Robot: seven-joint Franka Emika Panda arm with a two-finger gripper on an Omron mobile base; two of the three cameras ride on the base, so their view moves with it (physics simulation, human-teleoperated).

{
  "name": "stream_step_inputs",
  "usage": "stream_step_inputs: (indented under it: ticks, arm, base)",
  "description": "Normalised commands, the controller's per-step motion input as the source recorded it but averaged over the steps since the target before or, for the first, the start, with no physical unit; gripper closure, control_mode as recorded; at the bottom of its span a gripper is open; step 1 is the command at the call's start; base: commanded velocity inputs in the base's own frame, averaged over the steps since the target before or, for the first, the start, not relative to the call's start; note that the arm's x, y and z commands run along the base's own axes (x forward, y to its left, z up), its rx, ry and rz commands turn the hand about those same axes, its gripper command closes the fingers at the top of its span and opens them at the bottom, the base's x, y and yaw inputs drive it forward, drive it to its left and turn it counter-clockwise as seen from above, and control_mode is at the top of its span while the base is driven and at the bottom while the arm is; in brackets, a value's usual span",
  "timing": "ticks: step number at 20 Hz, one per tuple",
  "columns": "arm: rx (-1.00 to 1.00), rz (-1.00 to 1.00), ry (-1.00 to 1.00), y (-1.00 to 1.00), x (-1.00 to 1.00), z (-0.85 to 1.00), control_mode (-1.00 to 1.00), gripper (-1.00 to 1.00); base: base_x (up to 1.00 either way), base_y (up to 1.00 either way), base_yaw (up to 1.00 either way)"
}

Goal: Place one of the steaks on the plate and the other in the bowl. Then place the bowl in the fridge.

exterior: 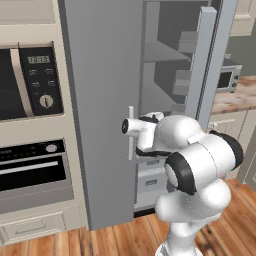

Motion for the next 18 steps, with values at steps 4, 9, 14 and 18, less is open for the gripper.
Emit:
stream_step_inputs:
  ticks: [4,9,14,18]
  arm:
    - [0.00,0.00,0.00,-0.33,0.42,-0.02,-1.00,-1.00]
    - [0.00,0.00,-0.05,-0.23,0.40,-0.09,-1.00,-1.00]
    - [0.00,0.02,-0.07,-0.23,0.25,0.00,-1.00,-1.00]
    - [0.00,0.00,-0.08,-0.40,0.19,0.00,-1.00,-1.00]
  base:
    - [0.00,0.00,0.00]
    - [0.00,0.00,0.00]
    - [0.00,0.00,0.00]
    - [0.00,0.00,0.00]
